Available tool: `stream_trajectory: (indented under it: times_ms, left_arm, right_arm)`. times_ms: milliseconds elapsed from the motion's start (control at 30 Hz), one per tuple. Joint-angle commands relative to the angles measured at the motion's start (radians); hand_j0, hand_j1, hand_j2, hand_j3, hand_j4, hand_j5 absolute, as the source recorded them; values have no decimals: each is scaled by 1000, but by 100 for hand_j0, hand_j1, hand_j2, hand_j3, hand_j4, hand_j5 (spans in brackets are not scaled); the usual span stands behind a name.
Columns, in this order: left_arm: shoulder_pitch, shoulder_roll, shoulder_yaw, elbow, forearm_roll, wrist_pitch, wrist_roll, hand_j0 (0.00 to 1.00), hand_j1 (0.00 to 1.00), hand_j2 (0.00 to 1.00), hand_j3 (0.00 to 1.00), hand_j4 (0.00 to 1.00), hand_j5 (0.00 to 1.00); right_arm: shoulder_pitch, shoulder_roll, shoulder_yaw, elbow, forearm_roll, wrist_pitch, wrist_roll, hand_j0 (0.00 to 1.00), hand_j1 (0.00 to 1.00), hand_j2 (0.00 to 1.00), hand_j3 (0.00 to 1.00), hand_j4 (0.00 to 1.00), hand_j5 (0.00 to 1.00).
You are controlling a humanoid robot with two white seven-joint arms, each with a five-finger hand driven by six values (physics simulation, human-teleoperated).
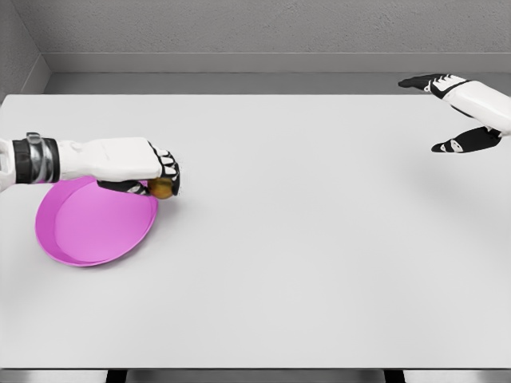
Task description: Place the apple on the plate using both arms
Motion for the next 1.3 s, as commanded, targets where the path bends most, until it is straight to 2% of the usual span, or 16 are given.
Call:
stream_trajectory:
  times_ms: [0,133,200,333,367,433,600,767,833,867,1033,1267]
  left_arm:
    - [0,40,32,-3,23,4,0,45,45,45,45,45,45]
    - [23,90,37,23,21,4,-2,46,46,46,46,46,46]
    - [29,92,37,50,23,4,-2,49,49,49,49,49,49]
    - [40,104,37,54,24,4,-2,52,52,52,52,52,52]
    - [41,102,35,61,24,4,-2,57,57,57,57,57,57]
    - [51,98,32,93,39,4,0,80,80,80,80,80,80]
    - [61,96,32,109,52,4,0,95,95,95,95,95,95]
    - [63,92,32,104,82,4,1,100,100,100,100,100,100]
    - [63,38,26,97,208,4,1,100,100,100,100,100,100]
    - [58,11,25,77,231,4,3,100,100,100,100,100,100]
    - [37,-181,19,57,230,4,1,100,100,100,100,100,100]
    - [35,-200,19,61,227,4,0,100,100,100,100,100,100]
  right_arm:
    - [0,-1,0,0,-7,3,-1,100,100,100,100,100,100]
    - [3,-1,0,0,-7,3,-1,100,100,100,100,100,100]
    - [3,-1,4,0,-7,3,-1,100,100,100,100,100,100]
    - [3,-1,14,0,-7,3,-1,100,100,100,100,100,100]
    - [3,-1,14,0,-7,3,-1,100,100,100,100,100,100]
    - [3,-1,14,0,-7,3,-1,100,100,100,100,100,100]
    - [3,-1,15,0,-7,3,-1,100,100,100,100,100,100]
    - [5,-1,15,0,-7,3,-1,100,100,100,100,100,100]
    - [5,-1,15,0,-7,3,-1,100,100,100,100,100,100]
    - [5,-1,15,0,-7,3,-1,100,100,100,100,100,100]
    - [6,-2,17,0,-7,3,-1,100,100,100,100,100,100]
    - [6,-2,34,0,-6,3,-1,100,100,100,100,100,100]
